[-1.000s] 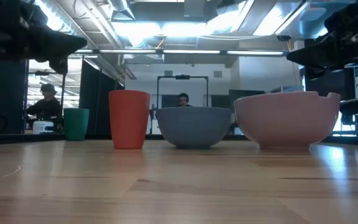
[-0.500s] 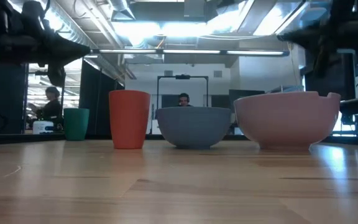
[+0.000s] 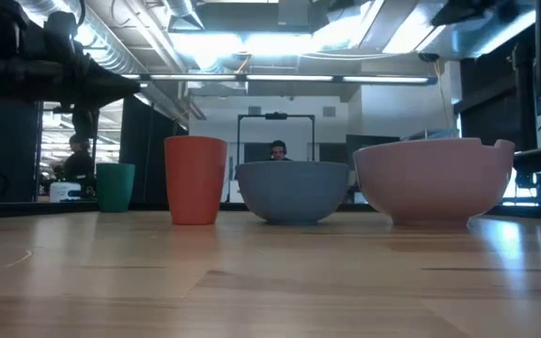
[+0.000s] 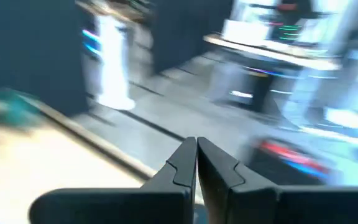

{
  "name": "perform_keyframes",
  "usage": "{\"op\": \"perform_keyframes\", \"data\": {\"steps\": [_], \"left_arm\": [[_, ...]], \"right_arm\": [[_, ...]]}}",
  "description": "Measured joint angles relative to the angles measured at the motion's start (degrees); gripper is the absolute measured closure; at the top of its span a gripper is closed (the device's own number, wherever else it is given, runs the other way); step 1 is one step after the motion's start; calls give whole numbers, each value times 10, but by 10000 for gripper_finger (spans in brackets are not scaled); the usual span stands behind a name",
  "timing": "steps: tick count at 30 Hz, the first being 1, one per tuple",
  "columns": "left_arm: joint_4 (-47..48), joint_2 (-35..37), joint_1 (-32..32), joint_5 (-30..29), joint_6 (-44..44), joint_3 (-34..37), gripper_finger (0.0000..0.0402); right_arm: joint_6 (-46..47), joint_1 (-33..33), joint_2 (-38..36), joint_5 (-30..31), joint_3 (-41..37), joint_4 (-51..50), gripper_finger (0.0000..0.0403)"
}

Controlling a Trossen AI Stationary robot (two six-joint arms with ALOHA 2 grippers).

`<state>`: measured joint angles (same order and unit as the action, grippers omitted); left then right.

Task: Nest bowls inside each other
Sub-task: Stack the dark blue bowl on top of the white bowl

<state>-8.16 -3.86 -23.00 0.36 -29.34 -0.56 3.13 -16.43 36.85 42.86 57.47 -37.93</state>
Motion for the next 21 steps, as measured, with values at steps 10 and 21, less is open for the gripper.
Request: {"op": "perform_keyframes", "data": {"steps": [10, 21], "left_arm": [[-1, 0, 0, 8, -12, 0, 402], [-2, 0, 0, 34, -45, -1, 402]], "right_arm": [[-80, -279, 219, -251, 223, -210, 336], [-139, -432, 468, -417, 329, -335, 191]]}}
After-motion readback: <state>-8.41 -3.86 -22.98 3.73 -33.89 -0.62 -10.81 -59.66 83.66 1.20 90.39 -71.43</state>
